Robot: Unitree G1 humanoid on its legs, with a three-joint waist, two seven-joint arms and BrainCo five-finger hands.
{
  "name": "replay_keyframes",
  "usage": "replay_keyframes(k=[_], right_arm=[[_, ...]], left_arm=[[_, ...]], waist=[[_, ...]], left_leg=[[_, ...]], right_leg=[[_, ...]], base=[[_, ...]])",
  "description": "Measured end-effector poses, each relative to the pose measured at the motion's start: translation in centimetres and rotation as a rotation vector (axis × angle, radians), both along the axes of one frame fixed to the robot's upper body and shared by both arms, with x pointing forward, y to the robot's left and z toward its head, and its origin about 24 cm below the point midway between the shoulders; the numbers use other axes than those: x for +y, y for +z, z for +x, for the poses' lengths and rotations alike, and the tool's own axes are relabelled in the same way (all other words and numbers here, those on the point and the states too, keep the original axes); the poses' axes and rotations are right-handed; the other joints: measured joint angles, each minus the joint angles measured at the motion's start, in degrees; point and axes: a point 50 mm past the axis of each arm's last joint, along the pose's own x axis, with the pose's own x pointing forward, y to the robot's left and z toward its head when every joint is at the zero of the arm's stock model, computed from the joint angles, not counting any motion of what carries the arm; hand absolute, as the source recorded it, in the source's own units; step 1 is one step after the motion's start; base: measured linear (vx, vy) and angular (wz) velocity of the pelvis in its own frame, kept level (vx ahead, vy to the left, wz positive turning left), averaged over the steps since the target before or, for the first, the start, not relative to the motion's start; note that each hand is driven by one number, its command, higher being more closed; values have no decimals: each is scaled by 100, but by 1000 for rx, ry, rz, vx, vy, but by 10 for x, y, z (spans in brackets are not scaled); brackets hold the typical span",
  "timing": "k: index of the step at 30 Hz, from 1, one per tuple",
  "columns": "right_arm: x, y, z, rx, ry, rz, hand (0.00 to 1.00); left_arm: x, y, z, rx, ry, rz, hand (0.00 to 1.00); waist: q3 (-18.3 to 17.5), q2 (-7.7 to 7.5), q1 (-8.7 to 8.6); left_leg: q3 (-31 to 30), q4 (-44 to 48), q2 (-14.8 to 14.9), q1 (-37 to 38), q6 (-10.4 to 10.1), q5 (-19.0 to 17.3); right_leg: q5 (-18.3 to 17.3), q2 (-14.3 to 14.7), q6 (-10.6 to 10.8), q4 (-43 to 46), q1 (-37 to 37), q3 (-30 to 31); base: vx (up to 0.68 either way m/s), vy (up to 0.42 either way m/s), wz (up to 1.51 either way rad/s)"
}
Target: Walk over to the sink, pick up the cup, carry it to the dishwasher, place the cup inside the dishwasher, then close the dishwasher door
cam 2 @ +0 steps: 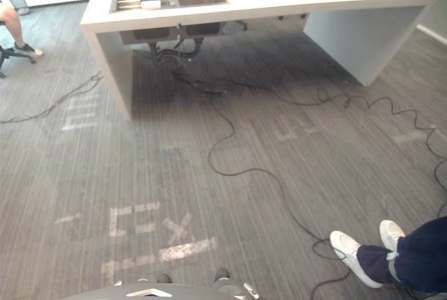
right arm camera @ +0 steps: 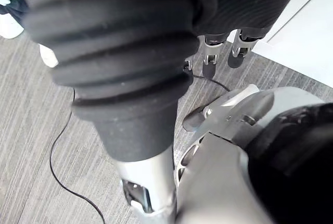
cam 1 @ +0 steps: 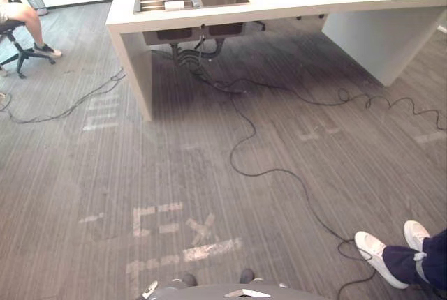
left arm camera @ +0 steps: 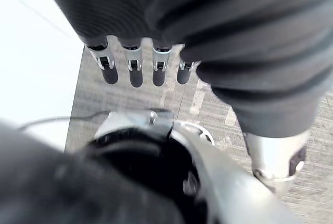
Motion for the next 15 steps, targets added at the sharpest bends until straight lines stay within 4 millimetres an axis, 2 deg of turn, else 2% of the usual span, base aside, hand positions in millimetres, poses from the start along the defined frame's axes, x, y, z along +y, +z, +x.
replay_keyframes(k=[2, 5, 10, 15], right_arm=[[0, 0, -1, 8, -19, 16, 0], [1, 0, 0, 4, -31, 35, 0], [3, 0, 7, -31, 2, 39, 0], [6, 1, 13, -76, 1, 58, 0]], left_arm=[[-1, 0, 4, -34, -30, 7, 0], [-4, 1, 4, -36, 49, -94, 0], [-2, 3, 9, -105, 43, -167, 0], [-2, 4, 10, -118, 173, -212, 0]], waist=[[2, 3, 6], [62, -3, 0], [195, -88, 0], [293, -134, 31]], left_leg=[[46, -108, 7, 94, -29, 29], [56, -249, 7, 188, -12, 122], [-35, -304, -12, 296, -25, 128], [-34, -309, -22, 301, -24, 129]], right_leg=[[-4, 34, 8, -30, 30, 6], [-27, 55, 40, -30, 33, -8], [-76, 38, 112, -38, 171, -147], [-80, 27, 114, -66, 176, -154]], base=[[54, -5, -8], [74, -12, -2], [9, 2, 11], [-23, 2, 0]])
